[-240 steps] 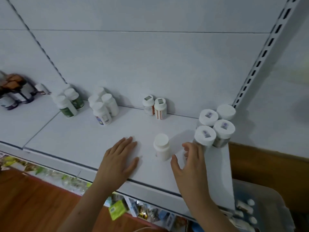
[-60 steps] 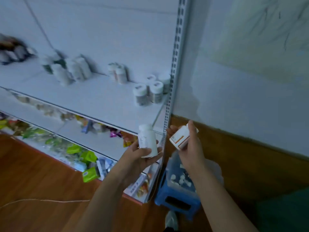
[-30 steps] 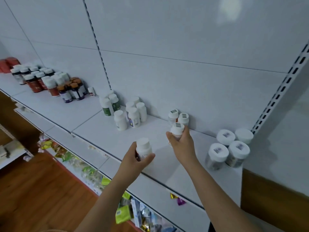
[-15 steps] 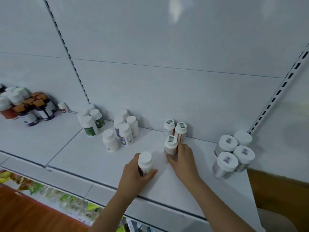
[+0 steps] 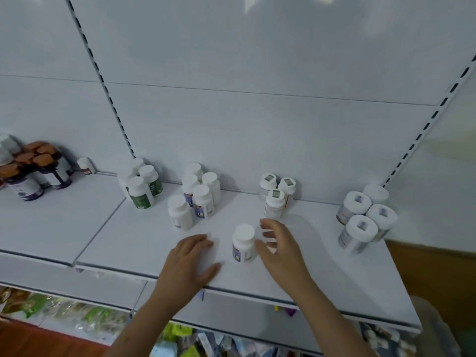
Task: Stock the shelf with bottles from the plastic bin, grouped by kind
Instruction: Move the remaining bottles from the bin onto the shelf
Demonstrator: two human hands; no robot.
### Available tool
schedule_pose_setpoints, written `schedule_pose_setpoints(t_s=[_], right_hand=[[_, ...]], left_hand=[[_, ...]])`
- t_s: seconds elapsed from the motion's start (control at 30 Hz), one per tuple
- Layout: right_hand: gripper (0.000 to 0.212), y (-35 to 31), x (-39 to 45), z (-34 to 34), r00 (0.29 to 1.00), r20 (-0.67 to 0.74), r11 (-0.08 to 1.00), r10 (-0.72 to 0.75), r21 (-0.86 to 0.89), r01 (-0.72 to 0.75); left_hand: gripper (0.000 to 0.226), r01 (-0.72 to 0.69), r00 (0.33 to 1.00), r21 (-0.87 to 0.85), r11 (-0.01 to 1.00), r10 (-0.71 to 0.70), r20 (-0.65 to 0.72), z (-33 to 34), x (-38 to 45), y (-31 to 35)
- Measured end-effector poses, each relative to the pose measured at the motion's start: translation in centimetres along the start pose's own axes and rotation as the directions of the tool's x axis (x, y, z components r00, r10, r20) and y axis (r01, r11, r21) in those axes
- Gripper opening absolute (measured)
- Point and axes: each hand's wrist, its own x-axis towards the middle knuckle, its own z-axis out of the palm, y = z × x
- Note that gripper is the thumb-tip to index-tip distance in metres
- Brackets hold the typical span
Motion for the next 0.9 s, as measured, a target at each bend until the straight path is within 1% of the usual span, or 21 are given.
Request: schedule_pose_setpoints(t_s=[0.07,0.13,0.27,0.33,0.4,0.5,0.6,0.7,0.8,0.83,0.9], right_hand=[[0.057,0.1,-0.7,1.3,0.995,0.096,0.999,-0.025,-0.040,0.029],[0.063,0.4,-1.1,2.8,0.995,0.096,0.999,-0.024,-0.033,0.028],[0.048,0.1,-0.9,4.9,0.999,0.039,0.998,-0.018,-0.051,0.020],[0.040,-1.0,-0.4,5.6,0.999,0.034,0.997,-0.015,-0.073,0.018],[0.038,-2.1,0.3,6.6,0.999,0.034,0.995,-0.018,-0.095,0.021],[0.046,-3.4,2.0,7.7,0.997,-0.052,0.980,-0.057,-0.194,0.046],[0.049,-4.2,4.3,8.1,0.986,-0.151,0.978,-0.072,-0.204,0.040],[0.049,-5.0,5.8,8.9,0.980,-0.191,0.971,-0.055,-0.237,0.008],[0.048,-5.7,4.7,10.5,0.964,-0.253,0.943,-0.077,-0.332,-0.012],[0.049,-5.8,3.9,11.2,0.962,-0.262,0.935,-0.080,-0.353,-0.018],[0.049,-5.7,2.4,12.5,0.970,-0.237,0.939,-0.053,-0.342,-0.032]], left_hand=[[0.052,-0.007,1.000,0.042,0.999,0.008,-0.006,-0.8,-0.5,-1.2],[0.051,-0.014,1.000,0.054,0.998,0.014,-0.003,-1.2,-1.0,-2.2],[0.051,-0.029,1.000,0.071,0.997,0.028,0.008,-1.7,-1.3,-3.4],[0.050,-0.011,1.000,0.090,0.996,0.013,-0.014,-2.0,-1.6,-4.0],[0.050,0.023,0.999,0.109,0.994,-0.018,-0.046,-2.4,-2.1,-4.8],[0.050,0.069,0.995,0.131,0.989,-0.059,-0.076,-3.2,-3.0,-6.4],[0.049,0.061,0.997,0.164,0.985,-0.052,-0.061,-3.7,-3.3,-7.5],[0.050,0.048,0.998,0.197,0.979,-0.039,-0.050,-3.7,-3.3,-7.5],[0.050,0.041,0.999,0.189,0.981,-0.033,-0.043,-3.8,-3.4,-7.5],[0.050,0.037,0.999,0.185,0.982,-0.031,-0.039,-3.8,-3.3,-7.5],[0.050,0.030,0.999,0.190,0.981,-0.024,-0.033,-3.9,-3.3,-7.6]])
